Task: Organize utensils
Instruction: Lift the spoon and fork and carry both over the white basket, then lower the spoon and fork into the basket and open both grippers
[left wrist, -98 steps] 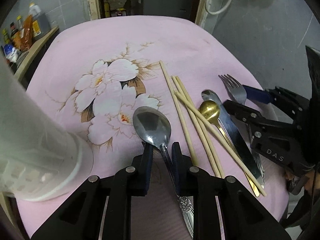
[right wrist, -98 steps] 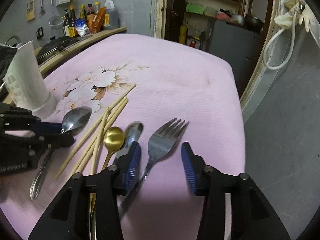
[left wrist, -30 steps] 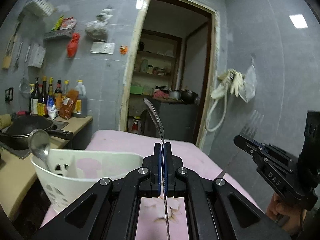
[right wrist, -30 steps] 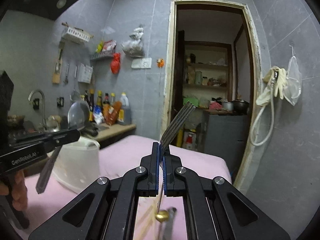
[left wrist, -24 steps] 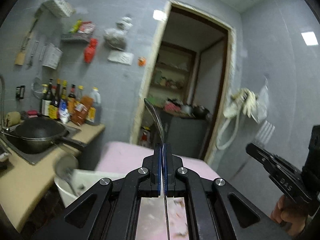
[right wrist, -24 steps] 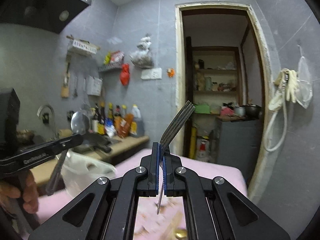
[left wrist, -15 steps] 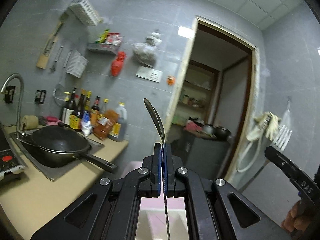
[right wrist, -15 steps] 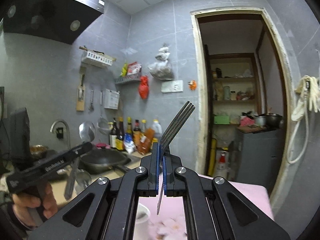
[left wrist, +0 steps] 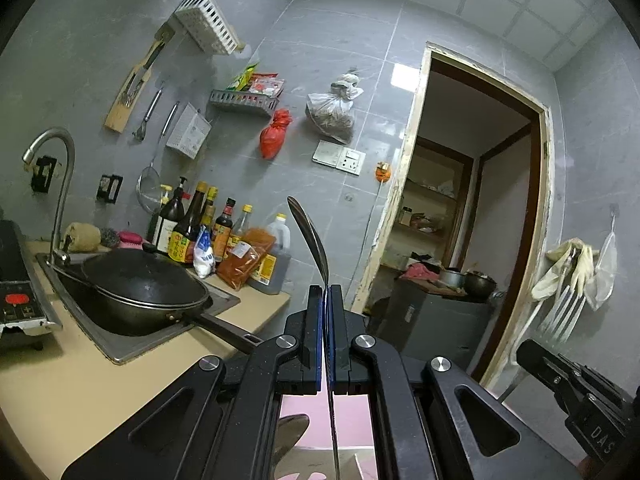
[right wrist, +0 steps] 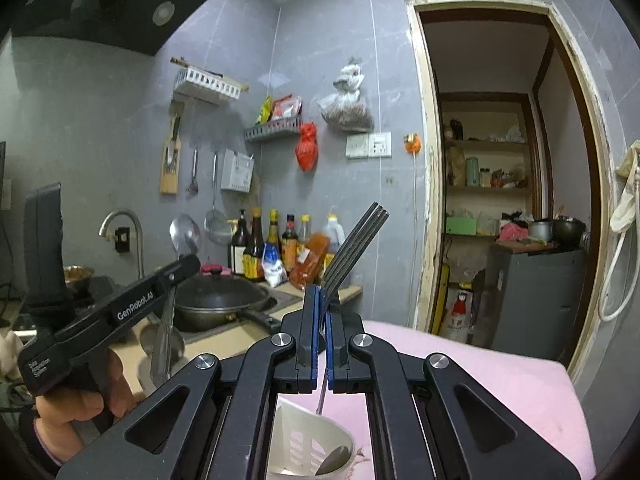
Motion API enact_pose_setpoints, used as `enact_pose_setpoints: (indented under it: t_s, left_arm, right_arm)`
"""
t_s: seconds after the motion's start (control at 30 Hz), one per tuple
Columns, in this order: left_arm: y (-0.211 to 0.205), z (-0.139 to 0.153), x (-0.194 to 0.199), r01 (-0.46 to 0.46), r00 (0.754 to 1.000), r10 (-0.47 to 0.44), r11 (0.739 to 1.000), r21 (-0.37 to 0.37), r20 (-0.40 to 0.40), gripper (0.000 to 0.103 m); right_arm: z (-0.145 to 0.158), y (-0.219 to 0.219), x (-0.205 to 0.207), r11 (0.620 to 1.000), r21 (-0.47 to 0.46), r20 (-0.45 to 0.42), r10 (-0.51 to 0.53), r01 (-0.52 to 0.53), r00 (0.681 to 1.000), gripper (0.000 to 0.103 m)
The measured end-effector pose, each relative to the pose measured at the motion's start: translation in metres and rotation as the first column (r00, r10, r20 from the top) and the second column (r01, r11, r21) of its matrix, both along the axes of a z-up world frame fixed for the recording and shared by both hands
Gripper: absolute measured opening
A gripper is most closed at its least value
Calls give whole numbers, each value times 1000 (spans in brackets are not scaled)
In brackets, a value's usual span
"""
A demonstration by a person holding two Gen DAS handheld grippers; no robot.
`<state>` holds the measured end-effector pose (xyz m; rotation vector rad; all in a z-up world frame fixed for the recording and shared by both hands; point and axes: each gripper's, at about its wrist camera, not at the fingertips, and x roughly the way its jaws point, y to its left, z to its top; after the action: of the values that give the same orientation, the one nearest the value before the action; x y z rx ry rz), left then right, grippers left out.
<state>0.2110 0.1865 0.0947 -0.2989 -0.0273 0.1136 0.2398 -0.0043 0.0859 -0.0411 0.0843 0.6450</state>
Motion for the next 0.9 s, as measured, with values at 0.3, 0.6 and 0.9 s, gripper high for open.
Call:
enact_pose_setpoints:
  t_s: [0.3,0.6,0.9]
  left_arm:
    - [-19,-19,2,-53,999,52,994,91,8,0]
    - [-24,-27,-2,-44,999,43,993,106,11,1]
    - [-17,-22,-16,50,997,-46,996,69,-54,5]
  right_arm:
    - [-19,-5,15,998,30,-84,49,-47,995,1]
    - [-26,2,17,997,13,-110,76,-75,991,1]
    - [-29,3,20,996,-1,-141,91,-92,986,4]
